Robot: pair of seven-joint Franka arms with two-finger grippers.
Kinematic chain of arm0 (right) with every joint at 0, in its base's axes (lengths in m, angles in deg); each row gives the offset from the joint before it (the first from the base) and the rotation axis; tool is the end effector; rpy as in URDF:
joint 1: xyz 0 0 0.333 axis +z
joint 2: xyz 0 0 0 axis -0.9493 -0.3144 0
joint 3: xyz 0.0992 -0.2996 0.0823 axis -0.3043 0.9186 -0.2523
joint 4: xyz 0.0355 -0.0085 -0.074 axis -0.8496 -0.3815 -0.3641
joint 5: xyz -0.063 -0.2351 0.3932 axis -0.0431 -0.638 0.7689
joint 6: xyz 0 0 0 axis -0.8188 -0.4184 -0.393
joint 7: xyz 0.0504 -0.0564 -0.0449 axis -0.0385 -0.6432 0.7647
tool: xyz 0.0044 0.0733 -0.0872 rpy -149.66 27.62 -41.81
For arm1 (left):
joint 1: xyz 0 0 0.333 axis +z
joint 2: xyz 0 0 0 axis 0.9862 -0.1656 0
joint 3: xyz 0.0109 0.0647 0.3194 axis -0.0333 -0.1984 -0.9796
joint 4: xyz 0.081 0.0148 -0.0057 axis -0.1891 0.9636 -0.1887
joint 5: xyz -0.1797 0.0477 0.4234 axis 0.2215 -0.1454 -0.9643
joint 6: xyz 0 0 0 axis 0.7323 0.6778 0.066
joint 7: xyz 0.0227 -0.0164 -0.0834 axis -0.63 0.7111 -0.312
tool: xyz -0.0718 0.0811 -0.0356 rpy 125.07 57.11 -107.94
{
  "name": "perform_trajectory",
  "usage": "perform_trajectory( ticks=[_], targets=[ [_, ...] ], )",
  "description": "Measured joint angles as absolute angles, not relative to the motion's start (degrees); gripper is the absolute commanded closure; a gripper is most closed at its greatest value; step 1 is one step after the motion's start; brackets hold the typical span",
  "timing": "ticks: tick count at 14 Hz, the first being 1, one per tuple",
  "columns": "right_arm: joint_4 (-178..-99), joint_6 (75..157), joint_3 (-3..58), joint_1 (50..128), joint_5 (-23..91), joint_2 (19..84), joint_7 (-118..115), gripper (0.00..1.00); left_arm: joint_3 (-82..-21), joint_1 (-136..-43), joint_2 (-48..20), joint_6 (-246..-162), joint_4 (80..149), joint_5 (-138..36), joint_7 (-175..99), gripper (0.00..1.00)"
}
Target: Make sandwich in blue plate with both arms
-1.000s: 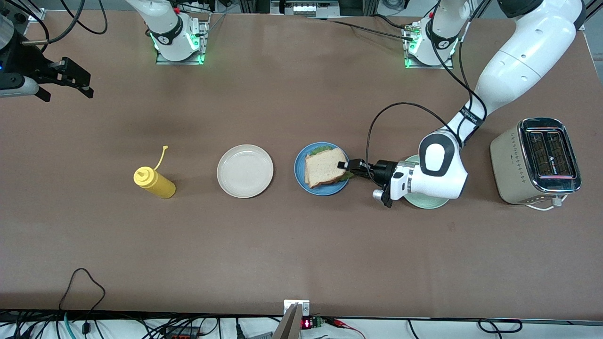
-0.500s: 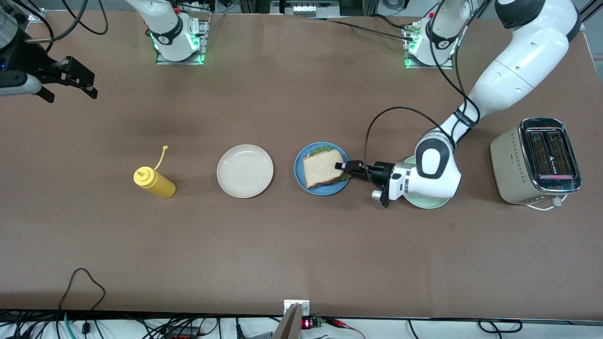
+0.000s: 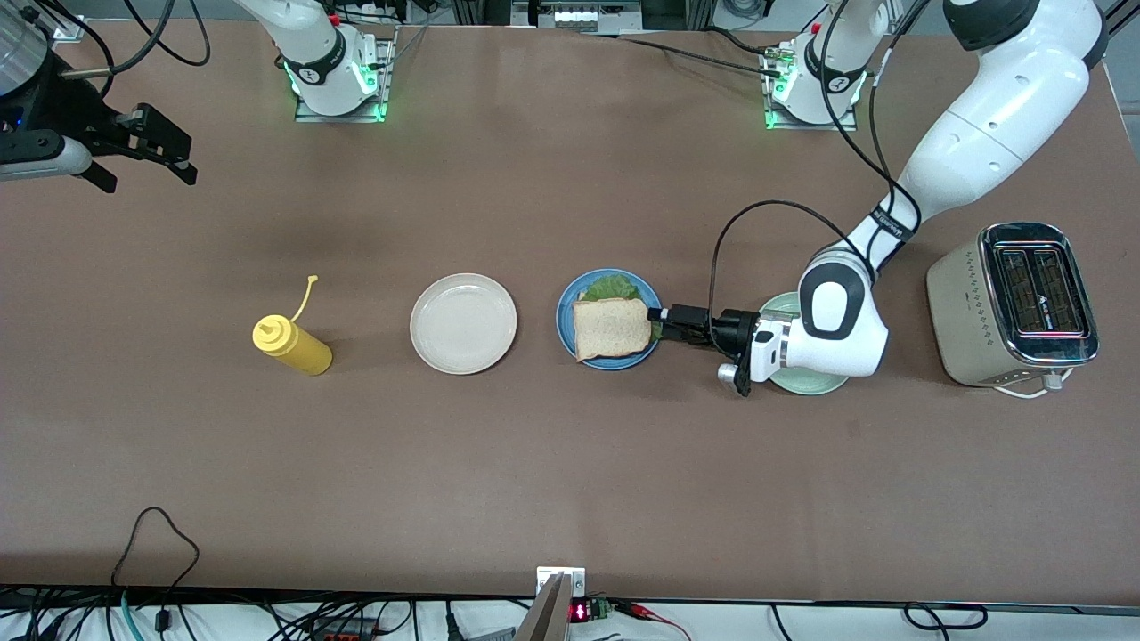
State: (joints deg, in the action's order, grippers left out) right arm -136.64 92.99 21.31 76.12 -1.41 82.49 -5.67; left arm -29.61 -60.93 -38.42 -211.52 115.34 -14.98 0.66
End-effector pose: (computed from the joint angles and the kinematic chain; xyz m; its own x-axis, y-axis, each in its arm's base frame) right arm 0.5869 0.0577 0.6431 0.9934 0.1024 0.0512 0.1040 -0.9942 -0.0292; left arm 0.6489 -0.2560 0.1266 0.9663 -0.2449 -0.0787 -0.0330 -0.4216 0.9062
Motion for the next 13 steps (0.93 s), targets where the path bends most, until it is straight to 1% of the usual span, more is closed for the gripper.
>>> perform_trajectory(
  ticks=[7,13],
  targets=[
    [-135.6,93.5,22.1,76.2,-1.5,82.0,-5.6,0.00,-29.6,-60.9,-25.1,-200.7,115.2,-44.5,-22.5,0.00],
    [-132.7,93.5,22.3,75.7,-2.8,79.9,-5.6,0.00,-29.8,-60.5,-15.6,-187.1,112.0,-66.8,-26.9,0.00]
  ],
)
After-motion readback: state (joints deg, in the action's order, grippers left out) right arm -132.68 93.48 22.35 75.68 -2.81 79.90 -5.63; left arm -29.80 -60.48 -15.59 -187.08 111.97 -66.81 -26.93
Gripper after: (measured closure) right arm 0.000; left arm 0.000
